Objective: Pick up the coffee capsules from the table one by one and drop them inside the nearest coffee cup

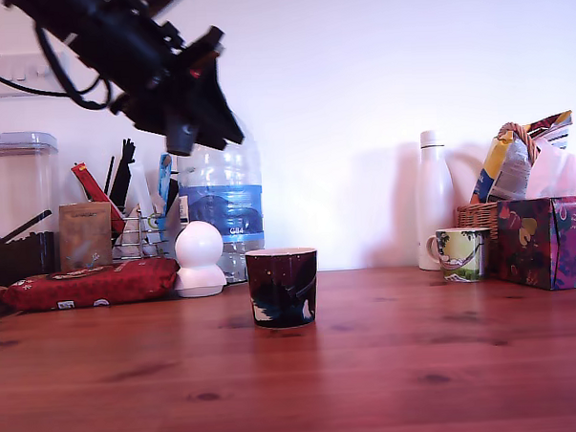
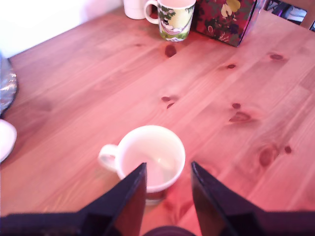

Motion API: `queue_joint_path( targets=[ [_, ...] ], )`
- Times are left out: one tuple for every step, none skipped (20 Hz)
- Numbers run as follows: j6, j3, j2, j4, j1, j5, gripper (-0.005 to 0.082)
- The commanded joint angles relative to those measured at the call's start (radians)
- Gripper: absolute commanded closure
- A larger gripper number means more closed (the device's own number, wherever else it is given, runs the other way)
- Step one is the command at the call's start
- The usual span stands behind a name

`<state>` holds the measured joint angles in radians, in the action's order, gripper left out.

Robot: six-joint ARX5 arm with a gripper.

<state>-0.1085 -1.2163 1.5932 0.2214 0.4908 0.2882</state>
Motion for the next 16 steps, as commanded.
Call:
queue_joint_path(
  targets=[
    [0.001,-0.044,0.045,0.003,0.011,0.008,0.0557],
    [-0.005,-0.07,0.067,0.014,0.016,0.011,0.0557],
    [-0.005,-0.096,0.09,0.022,0.019,0.011,0.0557],
    [-0.005,-0.119,0.113,0.022,0.021,0.011,0.0557],
    [-0.006,-0.14,0.134,0.023,0.023,0.011,0.0557],
    [-0.008,-0.163,0.157,0.025,0.027,0.015,0.0557],
    [-0.011,-0.183,0.179,0.025,0.027,0.021,0.0557],
    [-0.013,-0.203,0.201,0.027,0.028,0.022,0.0557],
    [-0.018,-0.226,0.224,0.039,0.03,0.022,0.0557],
    [-0.022,-0.253,0.251,0.05,0.032,0.025,0.0557],
    [-0.024,-0.276,0.274,0.06,0.033,0.026,0.0557],
    [-0.029,-0.298,0.298,0.064,0.035,0.026,0.0557],
    [-0.035,-0.319,0.32,0.065,0.036,0.026,0.0557],
    [-0.042,-0.341,0.342,0.07,0.037,0.026,0.0557],
    [-0.042,-0.359,0.361,0.076,0.039,0.026,0.0557],
    [-0.043,-0.377,0.381,0.077,0.04,0.029,0.0557]
  ],
)
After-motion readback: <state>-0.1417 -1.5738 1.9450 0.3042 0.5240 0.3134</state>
